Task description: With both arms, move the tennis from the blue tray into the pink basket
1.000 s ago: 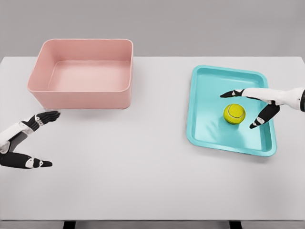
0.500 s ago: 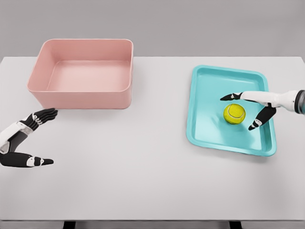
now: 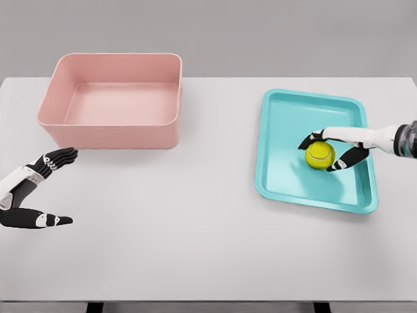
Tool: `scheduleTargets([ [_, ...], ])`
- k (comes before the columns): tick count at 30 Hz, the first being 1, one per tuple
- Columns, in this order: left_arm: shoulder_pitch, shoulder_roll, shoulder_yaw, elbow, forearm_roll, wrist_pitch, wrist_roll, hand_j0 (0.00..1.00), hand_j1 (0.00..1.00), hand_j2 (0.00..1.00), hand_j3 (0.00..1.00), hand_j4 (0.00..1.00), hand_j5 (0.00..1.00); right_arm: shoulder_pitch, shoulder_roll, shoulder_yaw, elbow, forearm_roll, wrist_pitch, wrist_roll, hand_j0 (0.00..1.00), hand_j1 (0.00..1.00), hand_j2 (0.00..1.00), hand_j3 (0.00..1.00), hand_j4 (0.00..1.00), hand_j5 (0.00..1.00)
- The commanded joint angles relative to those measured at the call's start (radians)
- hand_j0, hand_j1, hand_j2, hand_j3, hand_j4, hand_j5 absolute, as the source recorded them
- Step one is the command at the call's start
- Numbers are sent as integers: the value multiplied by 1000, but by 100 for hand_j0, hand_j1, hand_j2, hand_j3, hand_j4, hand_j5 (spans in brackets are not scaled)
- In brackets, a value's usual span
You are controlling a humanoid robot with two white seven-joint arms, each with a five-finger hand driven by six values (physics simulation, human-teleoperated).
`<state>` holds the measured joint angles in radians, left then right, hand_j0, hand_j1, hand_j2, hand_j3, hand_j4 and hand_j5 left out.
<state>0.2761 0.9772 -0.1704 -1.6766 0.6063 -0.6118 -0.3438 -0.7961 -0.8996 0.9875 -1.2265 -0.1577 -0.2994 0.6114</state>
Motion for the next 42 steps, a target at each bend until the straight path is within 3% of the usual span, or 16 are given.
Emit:
scheduleTargets([
  [1,0,1,0,0,6,1,0,100,100,100,100,100,100,-2,4,3,10,-2,-1,-1,57,57,57,57,57,57],
  [3,0,1,0,0,6,1,0,100,100,100,100,100,100,-5,2,2,10,-6,-1,-1,44,44,44,44,44,44],
  [6,0,1,0,0,6,1,0,100,100,100,100,100,100,-12,-1,-6,4,-14,-4,-1,37,37,37,37,37,37],
  [9,0,1,0,0,6,1,0,100,100,100,100,100,100,-34,1,-10,-8,-20,-29,-1,36,36,36,36,36,36],
  [12,0,1,0,0,6,1,0,100,100,100,100,100,100,-35,2,-75,-42,-20,-47,-1,36,36,36,36,36,36],
  [17,0,1,0,0,6,1,0,100,100,100,100,100,100,-57,28,-113,-241,-19,-52,-1,36,36,36,36,36,36],
  [21,0,1,0,0,6,1,0,100,100,100,100,100,100,-54,103,-93,-401,-11,-49,-1,36,36,36,36,36,36],
  [25,0,1,0,0,6,1,0,100,100,100,100,100,100,-57,245,-6,-410,46,-43,-1,36,36,36,36,36,36],
  [28,0,1,0,0,4,1,0,100,100,100,100,100,100,-57,289,2,-400,76,-35,-1,36,36,36,36,36,36],
  [34,3,-2,0,-2,-7,1,2,100,100,100,100,100,100,-48,396,17,-303,144,-33,-1,37,37,37,37,37,37],
  [36,11,-2,-1,-2,-7,1,3,100,100,100,100,100,100,-46,397,37,-303,153,-33,-1,38,38,38,38,38,38],
  [39,12,-2,-8,-3,-25,1,3,100,100,100,100,100,100,-46,395,39,-311,207,-35,-1,41,41,41,41,41,41],
  [41,12,-3,-6,-11,-59,1,2,100,100,100,100,100,100,-46,390,57,-329,208,-40,-1,52,52,52,52,52,52],
  [42,11,-5,-3,-11,-63,1,3,100,100,100,100,100,100,-46,387,63,-335,213,-44,-1,93,93,93,93,93,93],
])
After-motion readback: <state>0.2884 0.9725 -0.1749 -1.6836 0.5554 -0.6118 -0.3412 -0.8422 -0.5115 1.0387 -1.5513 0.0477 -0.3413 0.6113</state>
